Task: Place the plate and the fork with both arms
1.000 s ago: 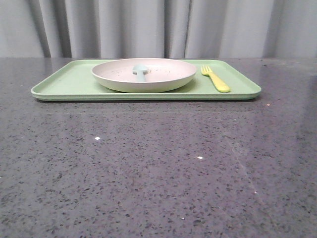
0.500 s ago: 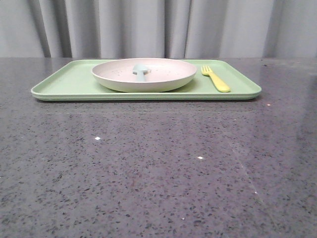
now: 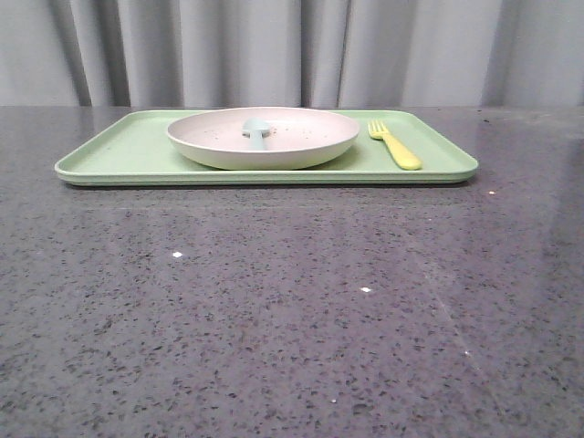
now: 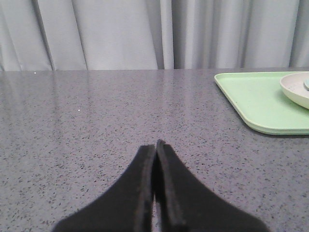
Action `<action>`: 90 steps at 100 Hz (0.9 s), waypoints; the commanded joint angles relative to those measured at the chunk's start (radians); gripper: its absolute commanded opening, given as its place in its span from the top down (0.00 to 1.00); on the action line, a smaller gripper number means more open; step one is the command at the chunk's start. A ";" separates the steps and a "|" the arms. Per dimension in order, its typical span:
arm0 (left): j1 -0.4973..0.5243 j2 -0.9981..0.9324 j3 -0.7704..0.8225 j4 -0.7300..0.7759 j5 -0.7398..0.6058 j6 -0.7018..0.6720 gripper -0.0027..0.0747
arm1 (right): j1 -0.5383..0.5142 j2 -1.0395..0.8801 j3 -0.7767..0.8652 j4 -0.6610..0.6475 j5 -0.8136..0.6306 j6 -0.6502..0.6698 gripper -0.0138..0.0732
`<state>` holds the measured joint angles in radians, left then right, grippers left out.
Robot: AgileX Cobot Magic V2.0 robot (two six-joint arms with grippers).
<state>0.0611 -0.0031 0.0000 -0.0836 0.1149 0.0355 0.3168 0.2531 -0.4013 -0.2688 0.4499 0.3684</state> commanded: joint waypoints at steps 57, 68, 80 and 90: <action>0.002 -0.033 0.014 -0.003 -0.086 -0.007 0.99 | -0.233 -0.180 0.346 0.240 -0.482 -0.286 0.92; 0.002 -0.033 0.014 -0.003 -0.086 -0.007 0.99 | -0.252 -0.236 0.390 0.240 -0.475 -0.285 0.92; 0.002 -0.033 0.014 -0.003 -0.086 -0.007 0.99 | -0.264 -0.289 0.424 0.241 -0.476 -0.282 0.92; 0.002 -0.033 0.014 -0.003 -0.086 -0.007 0.99 | -0.264 -0.287 0.424 0.240 -0.440 -0.282 0.92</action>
<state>0.0611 -0.0031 0.0000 -0.0836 0.1128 0.0355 0.0614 -0.0080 0.0271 -0.0284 0.0709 0.0974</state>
